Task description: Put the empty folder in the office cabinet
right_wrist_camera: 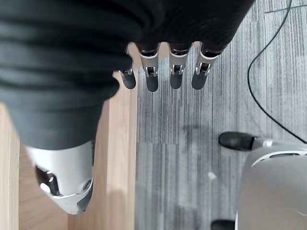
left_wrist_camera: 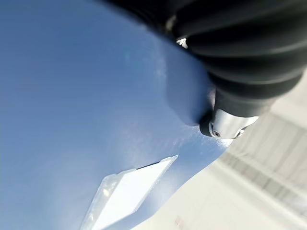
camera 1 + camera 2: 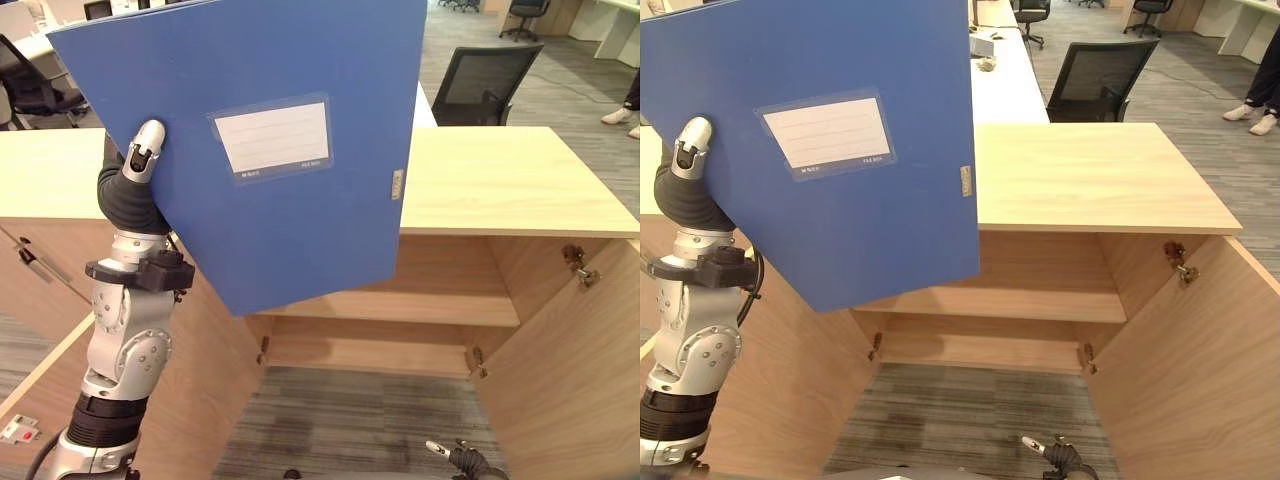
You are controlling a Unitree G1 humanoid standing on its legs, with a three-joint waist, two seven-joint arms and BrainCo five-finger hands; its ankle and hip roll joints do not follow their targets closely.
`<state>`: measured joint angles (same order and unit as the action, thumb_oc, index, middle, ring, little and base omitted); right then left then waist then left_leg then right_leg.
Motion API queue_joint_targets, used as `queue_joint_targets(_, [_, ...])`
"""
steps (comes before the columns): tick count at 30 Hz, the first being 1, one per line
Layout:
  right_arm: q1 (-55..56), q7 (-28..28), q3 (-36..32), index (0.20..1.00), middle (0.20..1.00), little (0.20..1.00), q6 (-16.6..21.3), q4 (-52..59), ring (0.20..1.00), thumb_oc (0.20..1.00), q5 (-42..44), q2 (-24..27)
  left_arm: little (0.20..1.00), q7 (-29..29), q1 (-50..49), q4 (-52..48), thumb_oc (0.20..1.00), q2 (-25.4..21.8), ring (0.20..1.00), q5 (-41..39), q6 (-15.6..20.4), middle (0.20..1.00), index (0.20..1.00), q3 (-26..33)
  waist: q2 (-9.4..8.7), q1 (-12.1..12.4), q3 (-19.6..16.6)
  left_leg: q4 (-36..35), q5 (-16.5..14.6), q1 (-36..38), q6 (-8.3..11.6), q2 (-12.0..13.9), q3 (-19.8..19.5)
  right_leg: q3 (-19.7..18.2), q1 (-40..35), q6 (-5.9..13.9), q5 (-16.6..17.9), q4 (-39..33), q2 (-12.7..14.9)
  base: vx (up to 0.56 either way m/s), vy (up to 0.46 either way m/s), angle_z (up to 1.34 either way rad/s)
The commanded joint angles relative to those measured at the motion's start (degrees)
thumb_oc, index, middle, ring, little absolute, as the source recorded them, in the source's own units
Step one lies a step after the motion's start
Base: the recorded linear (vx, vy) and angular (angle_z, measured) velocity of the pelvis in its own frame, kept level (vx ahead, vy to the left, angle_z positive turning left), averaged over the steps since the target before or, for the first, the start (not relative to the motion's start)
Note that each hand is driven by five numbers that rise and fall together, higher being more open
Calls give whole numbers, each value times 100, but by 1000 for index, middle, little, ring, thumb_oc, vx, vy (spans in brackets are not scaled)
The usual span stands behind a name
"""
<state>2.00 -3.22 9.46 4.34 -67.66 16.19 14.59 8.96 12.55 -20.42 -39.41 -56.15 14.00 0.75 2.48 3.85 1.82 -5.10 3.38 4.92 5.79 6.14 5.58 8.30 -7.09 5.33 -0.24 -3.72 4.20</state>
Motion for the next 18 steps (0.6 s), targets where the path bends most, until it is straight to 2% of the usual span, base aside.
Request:
queue_joint_targets(1, [-316, 169, 208, 1000, 1000, 1000, 149, -43, 1000, 1000, -84, -5, 200, 521, 114, -65, 200, -646, 200, -756, -113, 200, 200, 2, -223, 93, -74, 19, -226, 81, 128, -128, 185, -187, 328, 589, -336, 607, 115, 0, 0, 0])
queue_joint_targets(7, [-471, 263, 141, 1000, 1000, 1000, 312, 578, 1000, 1000, 519, 118, 200, 585, 53, 7, 200, -942, 200, -823, -186, 200, 200, -315, -234, 84, -47, 31, -202, 66, 124, -118, 211, -196, 372, 606, -322, 647, 107, -2, 1, -2])
queue_joint_targets(8, [-491, 253, 90, 1000, 1000, 1000, 415, 1254, 1000, 1000, 657, 272, 200, 499, 26, 116, 200, -970, 200, -734, -139, 200, 200, -321, -250, 72, -29, 32, -194, 50, 124, -113, 219, -210, 402, 611, -316, 659, 107, -3, -4, -10])
queue_joint_targets(9, [-478, 248, 90, 1000, 1000, 1000, 404, 1274, 1000, 1000, 656, 276, 200, 498, 22, 114, 200, -966, 200, -733, -140, 200, 200, -322, -247, 73, -31, 33, -195, 51, 124, -113, 219, -210, 402, 611, -317, 662, 108, -1, -4, -11])
queue_joint_targets(10, [-428, 282, 48, 1000, 1000, 1000, 470, 1802, 1000, 1000, 719, 404, 200, 460, -30, 178, 200, -917, 200, -711, -131, 200, 200, -322, -255, 54, -24, 32, -193, 46, 122, -112, 224, -219, 419, 617, -311, 665, 108, 9, 4, -9])
queue_joint_targets(11, [-310, 298, -107, 1000, 1000, 1000, 578, 2847, 1000, 1000, 756, 739, 200, 414, -122, 337, 200, -879, 200, -584, -149, 200, 200, -314, -265, -5, -6, 34, -190, 44, 118, -111, 233, -227, 449, 624, -305, 687, 114, 13, 10, -8])
queue_joint_targets(12, [-254, 316, -189, 1000, 1000, 1000, 617, 3244, 1000, 1000, 755, 873, 200, 407, -146, 402, 200, -862, 200, -527, -164, 200, 200, -307, -264, -29, -2, 33, -188, 46, 116, -110, 237, -220, 463, 630, -301, 698, 119, 17, 18, -6])
queue_joint_targets(18, [-100, 687, -579, 1000, 1000, 1000, 629, 4864, 1000, 1000, 1060, 1588, 200, 378, -177, 724, 200, -731, 200, -101, -121, 200, 200, -259, -280, -144, 19, 32, -181, 36, 112, -112, 260, -251, 543, 651, -282, 746, 145, 3, 3, -1])
